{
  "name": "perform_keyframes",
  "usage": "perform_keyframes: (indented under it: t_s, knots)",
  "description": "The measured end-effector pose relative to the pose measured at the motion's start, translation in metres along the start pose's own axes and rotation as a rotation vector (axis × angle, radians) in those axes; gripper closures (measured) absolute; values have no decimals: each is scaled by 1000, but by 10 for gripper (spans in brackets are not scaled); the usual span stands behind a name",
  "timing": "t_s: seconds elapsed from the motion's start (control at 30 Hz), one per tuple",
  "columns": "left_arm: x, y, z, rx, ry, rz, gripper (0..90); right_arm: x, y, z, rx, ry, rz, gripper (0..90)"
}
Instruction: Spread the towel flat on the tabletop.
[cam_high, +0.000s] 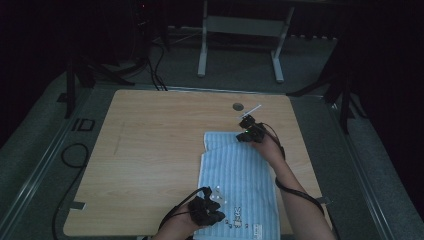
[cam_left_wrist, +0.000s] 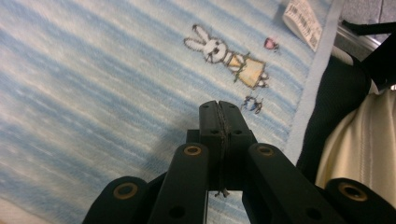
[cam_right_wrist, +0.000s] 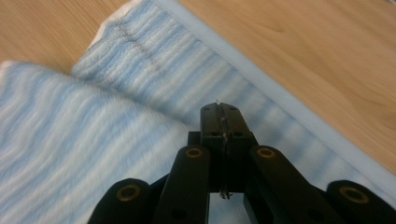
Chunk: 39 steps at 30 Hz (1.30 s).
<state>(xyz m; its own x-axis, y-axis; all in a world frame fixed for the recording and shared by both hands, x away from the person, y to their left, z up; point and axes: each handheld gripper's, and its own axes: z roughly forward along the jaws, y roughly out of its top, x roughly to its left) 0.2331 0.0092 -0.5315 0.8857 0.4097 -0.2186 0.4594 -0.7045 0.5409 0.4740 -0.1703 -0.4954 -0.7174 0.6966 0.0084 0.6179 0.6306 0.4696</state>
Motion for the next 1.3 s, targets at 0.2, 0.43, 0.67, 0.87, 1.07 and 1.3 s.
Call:
perform_keyframes:
  t_s: [0.2,0.43,0.67,0.87,1.07,1.3]
  knots:
    - [-1,-4,7,18,-20,-1,888,7,6,31,73,-11,4,892]
    - [-8,-9,8,8,-52,-5,888,1,16,42,87,-30,26,894]
    - [-11,-10,10,6,-76,-7,888,-4,33,50,98,-54,42,894]
    - [-20,-7,14,16,-98,16,887,-10,42,55,87,-72,70,893]
    - [-24,-5,12,8,-105,26,885,-17,41,47,82,-41,102,851]
    - [-32,4,12,-1,-89,54,886,-40,7,-1,71,-81,113,898]
